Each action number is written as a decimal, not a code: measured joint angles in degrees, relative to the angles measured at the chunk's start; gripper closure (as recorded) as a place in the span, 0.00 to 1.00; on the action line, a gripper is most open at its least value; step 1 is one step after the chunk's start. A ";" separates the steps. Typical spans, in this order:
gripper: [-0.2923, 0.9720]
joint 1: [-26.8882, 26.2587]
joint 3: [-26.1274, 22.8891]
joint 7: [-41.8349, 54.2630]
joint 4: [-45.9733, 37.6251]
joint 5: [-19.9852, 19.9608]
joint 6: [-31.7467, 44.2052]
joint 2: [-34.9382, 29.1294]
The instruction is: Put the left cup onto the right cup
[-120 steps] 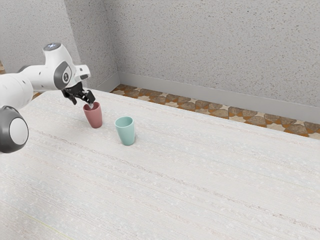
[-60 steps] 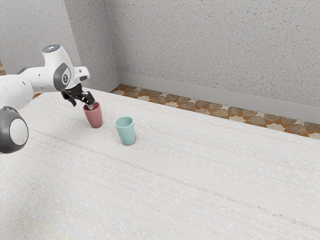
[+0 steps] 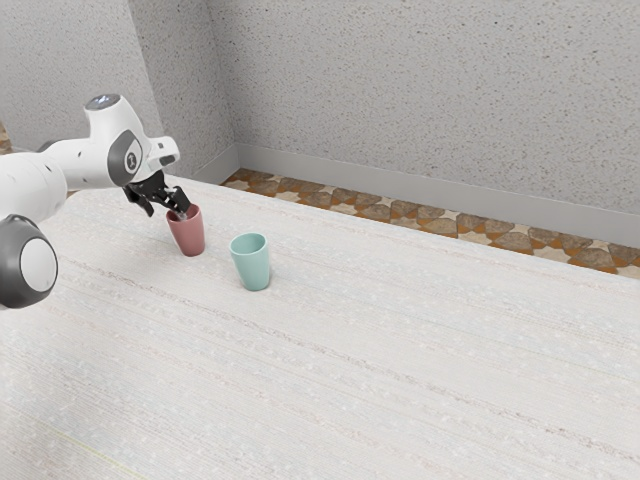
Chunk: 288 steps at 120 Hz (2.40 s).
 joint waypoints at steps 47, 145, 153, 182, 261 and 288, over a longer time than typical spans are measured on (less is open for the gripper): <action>0.62 -0.01 0.09 -0.27 -0.37 -1.83 0.07 0.00; 0.85 -0.45 0.30 -1.42 -0.46 -2.51 0.07 -0.52; 0.85 -0.46 0.37 -1.60 -0.48 -2.46 -0.15 -0.82; 0.85 -0.60 0.52 -2.21 -1.86 -2.54 -2.29 -4.96; 0.85 -9.73 0.37 -11.13 2.70 2.93 -20.98 -11.80; 0.85 -12.61 0.19 -14.30 3.63 4.73 -22.01 -12.53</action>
